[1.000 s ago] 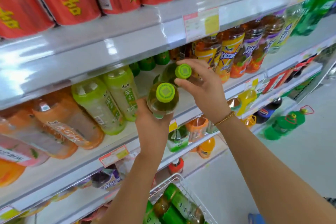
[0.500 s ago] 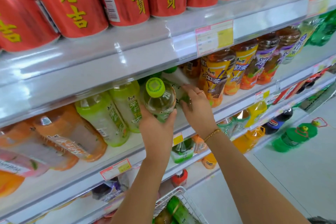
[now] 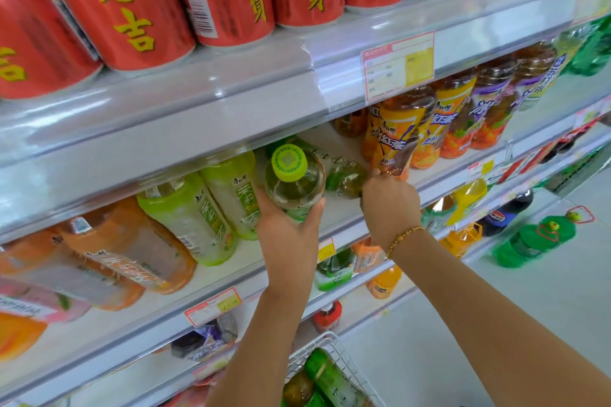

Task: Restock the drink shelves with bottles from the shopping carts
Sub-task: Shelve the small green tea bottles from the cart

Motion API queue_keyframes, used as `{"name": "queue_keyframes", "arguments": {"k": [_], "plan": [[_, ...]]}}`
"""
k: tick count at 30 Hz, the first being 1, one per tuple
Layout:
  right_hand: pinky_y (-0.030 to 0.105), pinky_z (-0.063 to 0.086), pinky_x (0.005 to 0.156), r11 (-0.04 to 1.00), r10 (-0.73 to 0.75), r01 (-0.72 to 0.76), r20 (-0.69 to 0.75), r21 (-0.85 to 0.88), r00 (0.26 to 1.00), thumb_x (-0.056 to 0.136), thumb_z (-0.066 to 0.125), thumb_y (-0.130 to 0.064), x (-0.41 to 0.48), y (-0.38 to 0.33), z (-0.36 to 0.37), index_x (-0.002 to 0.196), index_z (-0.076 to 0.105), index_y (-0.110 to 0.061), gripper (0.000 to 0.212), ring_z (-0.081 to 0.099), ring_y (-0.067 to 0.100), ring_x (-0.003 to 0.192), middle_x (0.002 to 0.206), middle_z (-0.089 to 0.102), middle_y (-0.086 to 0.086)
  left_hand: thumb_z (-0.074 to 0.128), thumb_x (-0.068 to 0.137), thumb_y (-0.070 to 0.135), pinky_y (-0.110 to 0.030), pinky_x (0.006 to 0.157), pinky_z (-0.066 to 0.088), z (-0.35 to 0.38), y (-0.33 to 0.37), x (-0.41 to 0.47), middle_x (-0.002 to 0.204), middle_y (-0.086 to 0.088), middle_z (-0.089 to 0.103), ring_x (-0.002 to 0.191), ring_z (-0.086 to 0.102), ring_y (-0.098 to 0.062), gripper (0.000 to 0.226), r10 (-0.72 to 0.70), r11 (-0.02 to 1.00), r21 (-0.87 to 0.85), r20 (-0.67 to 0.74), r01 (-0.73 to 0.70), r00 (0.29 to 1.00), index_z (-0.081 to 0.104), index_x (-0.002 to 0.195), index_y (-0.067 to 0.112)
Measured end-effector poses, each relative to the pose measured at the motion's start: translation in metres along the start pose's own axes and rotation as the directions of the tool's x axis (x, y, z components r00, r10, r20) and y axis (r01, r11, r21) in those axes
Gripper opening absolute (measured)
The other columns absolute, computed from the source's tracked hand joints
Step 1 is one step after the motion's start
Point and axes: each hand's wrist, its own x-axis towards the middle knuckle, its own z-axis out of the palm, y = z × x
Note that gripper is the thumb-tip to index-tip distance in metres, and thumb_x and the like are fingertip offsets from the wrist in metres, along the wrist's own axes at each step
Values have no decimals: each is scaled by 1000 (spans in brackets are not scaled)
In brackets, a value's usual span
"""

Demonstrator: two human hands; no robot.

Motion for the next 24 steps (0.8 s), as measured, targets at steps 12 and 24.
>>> {"name": "queue_keyframes", "arguments": {"k": [12,24], "plan": [[39,56,58,688,11,410,-573,598,819,87,60,-25,-43,13,-44,114,58,-14,30,63,24,82,109,54,5,81,71,26,-19,89,45,-6,5,-3,116,-10,66,104,63,-23,81,-23,1000,17,18,23,1000,38,136,4],[31,51,89,202,96,393,-418,897,903,86,63,-13,2,1,-50,112,59,-14,27,61,12,98,106,64,2,81,70,26,-12,76,40,-13,7,7,113,-6,67,98,64,-22,81,-21,994,108,73,13,997,40,136,5]]}}
